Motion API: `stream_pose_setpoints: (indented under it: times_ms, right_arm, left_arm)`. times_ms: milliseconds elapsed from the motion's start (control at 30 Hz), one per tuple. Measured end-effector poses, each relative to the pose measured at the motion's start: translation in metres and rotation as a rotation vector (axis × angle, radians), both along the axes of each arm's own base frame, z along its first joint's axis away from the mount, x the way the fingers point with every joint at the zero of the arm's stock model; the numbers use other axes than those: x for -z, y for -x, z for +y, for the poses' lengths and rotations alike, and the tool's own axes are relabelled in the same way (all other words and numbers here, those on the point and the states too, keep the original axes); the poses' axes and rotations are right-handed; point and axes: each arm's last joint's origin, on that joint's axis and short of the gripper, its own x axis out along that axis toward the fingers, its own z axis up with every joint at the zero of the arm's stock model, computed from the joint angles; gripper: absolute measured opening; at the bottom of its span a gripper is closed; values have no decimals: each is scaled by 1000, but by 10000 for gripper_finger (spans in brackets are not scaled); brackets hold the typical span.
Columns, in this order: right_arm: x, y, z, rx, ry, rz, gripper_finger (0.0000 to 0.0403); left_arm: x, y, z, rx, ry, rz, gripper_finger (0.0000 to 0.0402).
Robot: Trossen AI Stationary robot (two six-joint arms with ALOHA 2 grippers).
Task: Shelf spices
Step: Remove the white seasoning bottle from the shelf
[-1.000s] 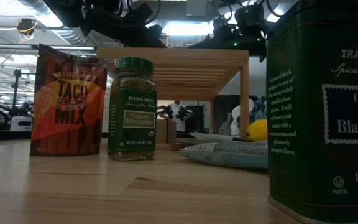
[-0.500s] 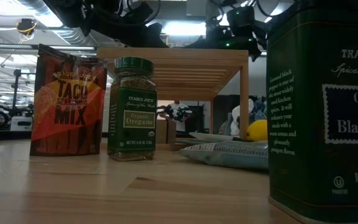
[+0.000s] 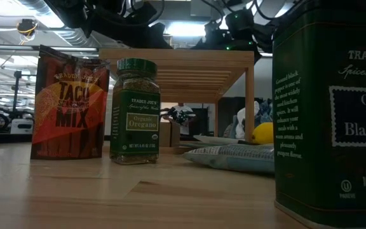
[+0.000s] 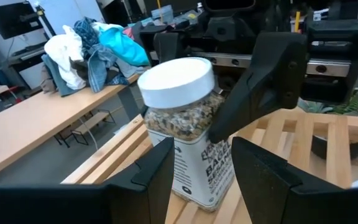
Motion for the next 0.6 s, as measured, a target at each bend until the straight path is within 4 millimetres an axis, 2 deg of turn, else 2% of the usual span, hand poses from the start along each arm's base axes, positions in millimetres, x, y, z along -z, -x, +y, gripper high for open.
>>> stream_pose_setpoints:
  times_ms: [233,467,600]
  right_arm:
    - [0,-1,3,-7,-1,2,203]
    - [0,-1,3,-8,-4,2,203]
    - [-2,0,4,-6,-33,7,203]
  left_arm:
    - [-1,0,0,0,-3,-11,155]
    - [-6,2,0,-7,-22,-29,155]
    - [-18,12,-2,-45,-47,-41,155]
